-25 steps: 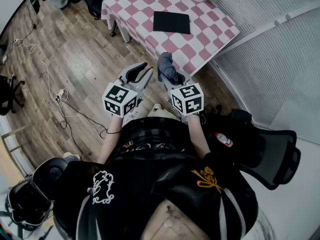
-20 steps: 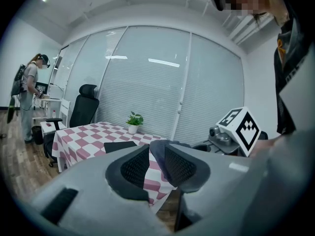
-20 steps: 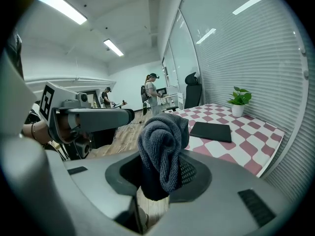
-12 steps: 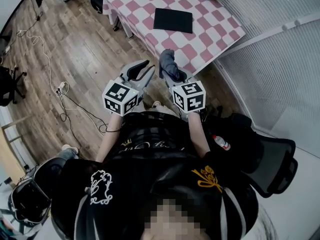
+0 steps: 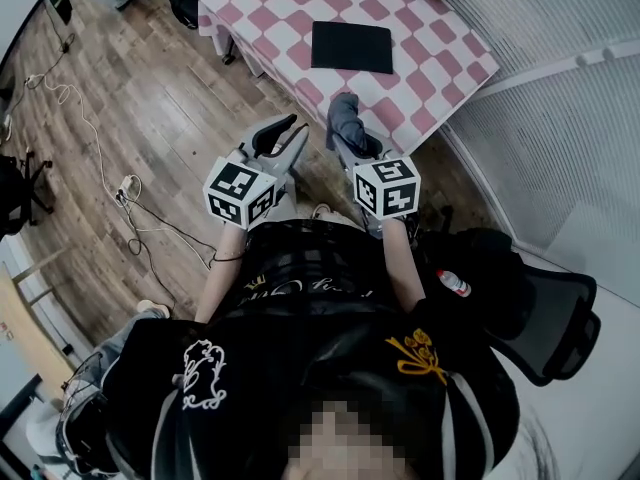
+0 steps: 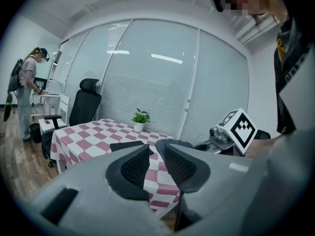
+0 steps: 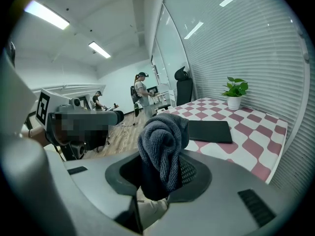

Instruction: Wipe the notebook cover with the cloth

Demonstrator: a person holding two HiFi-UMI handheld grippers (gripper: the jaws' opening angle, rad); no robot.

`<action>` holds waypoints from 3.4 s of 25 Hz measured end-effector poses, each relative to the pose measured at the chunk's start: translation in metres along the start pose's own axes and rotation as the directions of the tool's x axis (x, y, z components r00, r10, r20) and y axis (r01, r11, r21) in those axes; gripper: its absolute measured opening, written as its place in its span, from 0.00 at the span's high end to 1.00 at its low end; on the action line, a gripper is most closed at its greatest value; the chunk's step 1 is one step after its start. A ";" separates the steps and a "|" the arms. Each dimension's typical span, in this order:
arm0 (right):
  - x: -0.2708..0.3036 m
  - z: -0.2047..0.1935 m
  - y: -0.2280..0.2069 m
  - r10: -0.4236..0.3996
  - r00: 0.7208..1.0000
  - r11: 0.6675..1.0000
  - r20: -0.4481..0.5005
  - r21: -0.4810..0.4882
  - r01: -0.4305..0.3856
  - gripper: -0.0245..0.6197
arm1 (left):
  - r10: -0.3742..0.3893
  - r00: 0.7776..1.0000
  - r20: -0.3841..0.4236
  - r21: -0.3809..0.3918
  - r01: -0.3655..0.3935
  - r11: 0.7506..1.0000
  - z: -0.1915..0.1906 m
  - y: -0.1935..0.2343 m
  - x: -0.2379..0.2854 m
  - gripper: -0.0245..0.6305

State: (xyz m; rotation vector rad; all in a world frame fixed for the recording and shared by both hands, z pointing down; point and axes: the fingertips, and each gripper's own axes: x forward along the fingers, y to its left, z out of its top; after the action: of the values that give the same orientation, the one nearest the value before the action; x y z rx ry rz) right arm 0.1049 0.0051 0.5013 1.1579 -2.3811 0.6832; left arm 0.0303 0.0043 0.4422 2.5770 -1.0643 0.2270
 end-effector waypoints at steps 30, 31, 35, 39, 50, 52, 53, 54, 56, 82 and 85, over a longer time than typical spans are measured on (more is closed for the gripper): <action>0.168 0.083 -0.074 -0.274 0.938 0.958 -0.210 0.020 0.285 0.80 | -0.242 0.968 -0.063 -0.025 0.241 0.970 0.055 0.207 0.066 0.81; 0.172 0.080 -0.078 -0.267 0.935 0.961 -0.232 0.011 0.277 0.80 | -0.244 0.968 -0.063 -0.026 0.243 0.970 0.056 0.208 0.068 0.81; 0.188 0.059 -0.095 -0.241 0.910 0.970 -0.337 -0.051 0.238 0.80 | -0.237 0.970 -0.061 -0.032 0.236 0.971 0.059 0.207 0.073 0.81; 0.208 0.035 -0.112 -0.225 0.877 0.974 -0.425 -0.099 0.202 0.80 | -0.211 0.975 -0.062 -0.037 0.209 0.977 0.059 0.211 0.076 0.81; 0.242 0.028 -0.138 -0.184 0.857 0.982 -0.482 -0.122 0.142 0.80 | -0.143 0.987 -0.069 -0.031 0.141 0.989 0.061 0.211 0.085 0.81; 0.250 0.036 -0.144 -0.182 0.862 0.983 -0.474 -0.116 0.143 0.80 | -0.132 0.989 -0.069 -0.026 0.130 0.991 0.063 0.210 0.085 0.81; 0.255 0.040 -0.147 -0.178 0.865 0.984 -0.469 -0.110 0.143 0.80 | -0.124 0.990 -0.069 -0.025 0.123 0.992 0.064 0.210 0.084 0.81; 0.260 0.044 -0.150 -0.174 0.868 0.984 -0.465 -0.101 0.143 0.80 | -0.116 0.991 -0.070 -0.024 0.114 0.993 0.064 0.211 0.083 0.81; 0.269 0.052 -0.155 -0.164 0.875 0.986 -0.455 -0.079 0.143 0.80 | -0.096 0.993 -0.074 -0.021 0.094 0.995 0.064 0.213 0.080 0.81; 0.198 0.045 -0.171 -0.168 0.907 0.986 -0.385 -0.066 0.155 0.80 | -0.097 0.992 -0.080 0.003 0.097 0.995 0.063 0.176 0.088 0.81; 0.179 0.023 -0.175 -0.180 0.891 0.984 -0.416 -0.066 0.169 0.80 | -0.121 0.989 -0.083 0.008 0.122 0.993 0.063 0.167 0.097 0.81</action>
State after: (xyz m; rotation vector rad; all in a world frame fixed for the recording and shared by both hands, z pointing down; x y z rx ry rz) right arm 0.1401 -0.2112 0.6242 1.0692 -1.8948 0.7493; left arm -0.0188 -0.1925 0.4525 2.6087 -0.8763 0.3076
